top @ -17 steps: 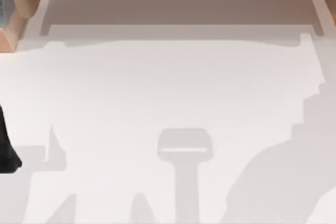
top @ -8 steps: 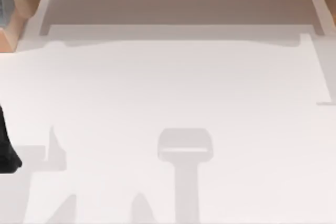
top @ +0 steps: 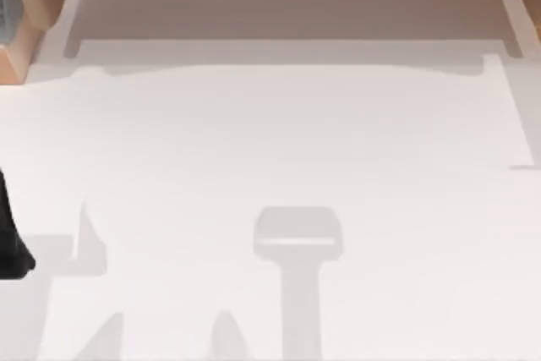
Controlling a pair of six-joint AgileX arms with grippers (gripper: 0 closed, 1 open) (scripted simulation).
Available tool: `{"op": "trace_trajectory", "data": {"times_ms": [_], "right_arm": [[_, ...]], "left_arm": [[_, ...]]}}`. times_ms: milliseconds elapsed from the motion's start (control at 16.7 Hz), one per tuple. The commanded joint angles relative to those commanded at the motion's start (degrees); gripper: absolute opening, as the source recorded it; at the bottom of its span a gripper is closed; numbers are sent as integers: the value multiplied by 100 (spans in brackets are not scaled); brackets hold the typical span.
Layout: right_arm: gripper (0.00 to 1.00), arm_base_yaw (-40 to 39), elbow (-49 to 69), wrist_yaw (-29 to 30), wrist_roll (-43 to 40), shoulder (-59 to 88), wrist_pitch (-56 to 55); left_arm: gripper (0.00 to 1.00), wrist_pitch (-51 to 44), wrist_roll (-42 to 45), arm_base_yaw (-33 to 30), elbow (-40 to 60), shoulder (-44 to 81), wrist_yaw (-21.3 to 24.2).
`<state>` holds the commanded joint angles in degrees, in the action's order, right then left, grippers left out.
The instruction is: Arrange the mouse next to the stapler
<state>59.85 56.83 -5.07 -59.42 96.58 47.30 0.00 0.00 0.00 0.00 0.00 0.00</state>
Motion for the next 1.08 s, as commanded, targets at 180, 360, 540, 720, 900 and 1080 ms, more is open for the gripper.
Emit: {"op": "trace_trajectory", "data": {"times_ms": [180,360,540,720,900,1080], "right_arm": [[0,5,-9,-2,-4,-2,-1],[0,-20,1,5,12,25,8],[0,-21,10,-3,13,6,-27],[0,-23,30,-14,15,-32,-96],[0,-25,51,-25,17,-69,-180],[0,-26,58,-30,20,-86,-260]], "left_arm": [[100,0,0,0,0,0,0],[100,0,0,0,0,0,0],[100,0,0,0,0,0,0],[100,0,0,0,0,0,0],[100,0,0,0,0,0,0],[100,0,0,0,0,0,0]]}}
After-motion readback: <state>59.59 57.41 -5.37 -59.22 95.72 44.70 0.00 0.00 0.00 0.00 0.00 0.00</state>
